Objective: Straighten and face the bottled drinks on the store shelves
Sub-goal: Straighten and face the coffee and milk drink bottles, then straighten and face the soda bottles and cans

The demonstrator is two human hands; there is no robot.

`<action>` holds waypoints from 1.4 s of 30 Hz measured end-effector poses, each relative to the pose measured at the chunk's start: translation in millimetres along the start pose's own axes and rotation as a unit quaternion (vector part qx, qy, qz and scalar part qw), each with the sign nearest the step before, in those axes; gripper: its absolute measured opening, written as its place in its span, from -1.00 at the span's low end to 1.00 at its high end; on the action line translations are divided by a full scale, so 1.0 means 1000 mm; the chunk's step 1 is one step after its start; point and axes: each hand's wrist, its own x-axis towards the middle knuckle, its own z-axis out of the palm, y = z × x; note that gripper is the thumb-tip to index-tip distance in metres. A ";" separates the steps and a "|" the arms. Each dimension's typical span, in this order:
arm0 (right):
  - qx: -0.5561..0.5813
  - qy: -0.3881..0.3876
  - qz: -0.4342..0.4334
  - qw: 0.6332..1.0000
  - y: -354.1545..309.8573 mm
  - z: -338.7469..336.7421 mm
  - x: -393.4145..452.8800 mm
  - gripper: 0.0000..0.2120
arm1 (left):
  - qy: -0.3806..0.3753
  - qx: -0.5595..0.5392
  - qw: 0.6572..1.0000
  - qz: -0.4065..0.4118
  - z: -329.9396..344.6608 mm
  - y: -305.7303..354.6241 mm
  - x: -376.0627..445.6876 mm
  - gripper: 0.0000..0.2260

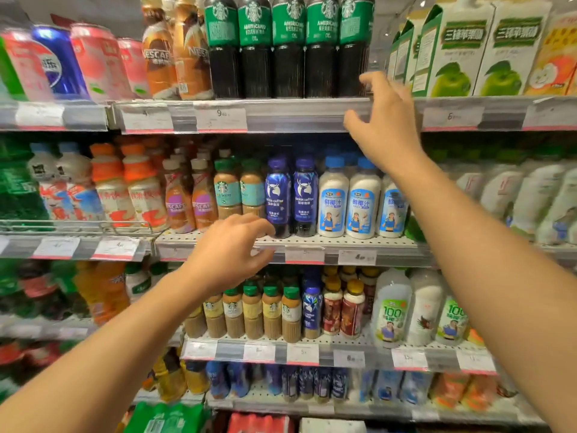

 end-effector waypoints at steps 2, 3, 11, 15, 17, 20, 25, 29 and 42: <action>0.016 0.020 -0.028 0.999 -0.004 0.000 -0.033 -0.57 | -0.013 -0.015 1.000 -0.009 0.007 -0.007 -0.012 -0.68; 0.033 0.016 -0.024 0.999 -0.006 0.002 -0.051 -0.60 | -0.016 -0.023 0.999 -0.014 0.010 -0.010 -0.018 -0.68; 0.122 -0.225 0.123 0.959 -0.015 0.021 -0.199 -0.79 | -0.047 -0.098 0.991 -0.077 0.037 -0.046 -0.077 -0.69; 0.121 -0.334 0.141 0.924 -0.028 0.037 -0.252 -0.76 | -0.071 -0.127 0.985 -0.097 0.053 -0.062 -0.114 -0.70; 0.103 -0.367 0.146 0.913 -0.037 0.047 -0.271 -0.73 | -0.082 -0.142 0.982 -0.098 0.060 -0.070 -0.130 -0.69; 0.086 -0.402 0.146 0.900 -0.050 0.065 -0.293 -0.63 | -0.097 -0.165 0.976 -0.102 0.067 -0.085 -0.151 -0.67; 0.043 -0.440 0.156 0.883 -0.077 0.089 -0.315 -0.62 | -0.105 -0.196 0.968 -0.116 0.071 -0.113 -0.176 -0.69; 0.017 -0.471 0.174 0.865 -0.103 0.101 -0.325 -0.61 | -0.116 -0.208 0.964 -0.118 0.077 -0.136 -0.190 -0.68; -0.021 -0.525 0.147 0.838 -0.158 0.125 -0.344 -0.57 | -0.151 -0.206 0.960 -0.118 0.083 -0.177 -0.238 -0.68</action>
